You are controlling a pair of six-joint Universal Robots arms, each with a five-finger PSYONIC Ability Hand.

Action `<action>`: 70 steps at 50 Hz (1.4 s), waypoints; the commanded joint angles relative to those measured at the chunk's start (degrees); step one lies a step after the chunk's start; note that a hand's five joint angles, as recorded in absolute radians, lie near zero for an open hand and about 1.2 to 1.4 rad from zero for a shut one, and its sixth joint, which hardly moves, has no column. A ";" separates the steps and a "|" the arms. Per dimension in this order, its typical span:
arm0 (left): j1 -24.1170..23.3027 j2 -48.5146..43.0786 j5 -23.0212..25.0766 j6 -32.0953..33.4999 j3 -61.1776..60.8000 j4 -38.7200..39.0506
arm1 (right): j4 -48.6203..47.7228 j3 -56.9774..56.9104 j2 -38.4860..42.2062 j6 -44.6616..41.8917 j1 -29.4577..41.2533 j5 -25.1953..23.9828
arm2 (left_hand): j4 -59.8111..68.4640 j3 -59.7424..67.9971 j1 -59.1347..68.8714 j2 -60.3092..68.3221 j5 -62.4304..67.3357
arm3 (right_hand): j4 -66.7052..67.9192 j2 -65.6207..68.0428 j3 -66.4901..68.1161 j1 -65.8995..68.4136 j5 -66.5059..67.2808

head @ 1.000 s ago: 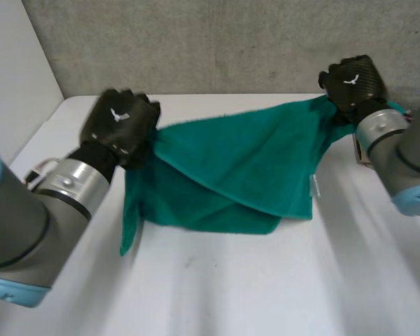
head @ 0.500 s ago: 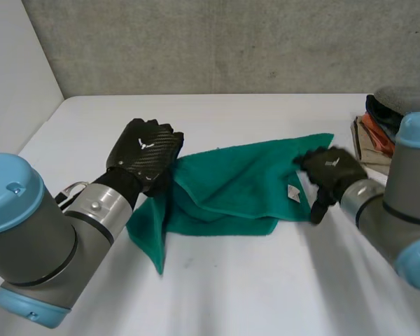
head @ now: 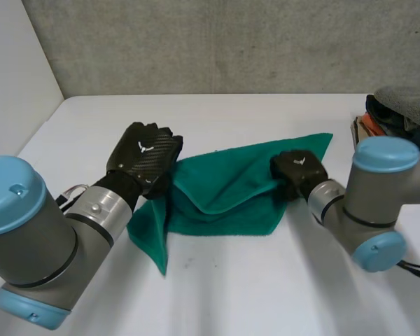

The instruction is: Fold the laundry.

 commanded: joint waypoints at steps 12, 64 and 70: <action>-0.28 -10.51 -7.72 -0.48 -0.04 -0.30 | 6.81 9.39 -22.10 -4.90 -5.96 -0.29 | -21.73 -21.46 -17.96 -21.70 -18.64 | 11.53 12.35 12.02 14.68 13.29; 6.57 -17.46 -3.69 21.14 37.22 16.78 | 0.00 -26.21 -11.55 -28.03 -1.83 16.58 | 7.19 7.45 10.95 7.21 10.27 | 11.53 12.35 12.02 14.68 13.29; 5.87 -14.57 -3.60 20.70 35.20 29.05 | -19.11 -19.09 -19.99 -26.44 -1.74 17.38 | 7.35 7.62 11.12 7.37 10.43 | 11.53 12.35 12.02 14.68 13.29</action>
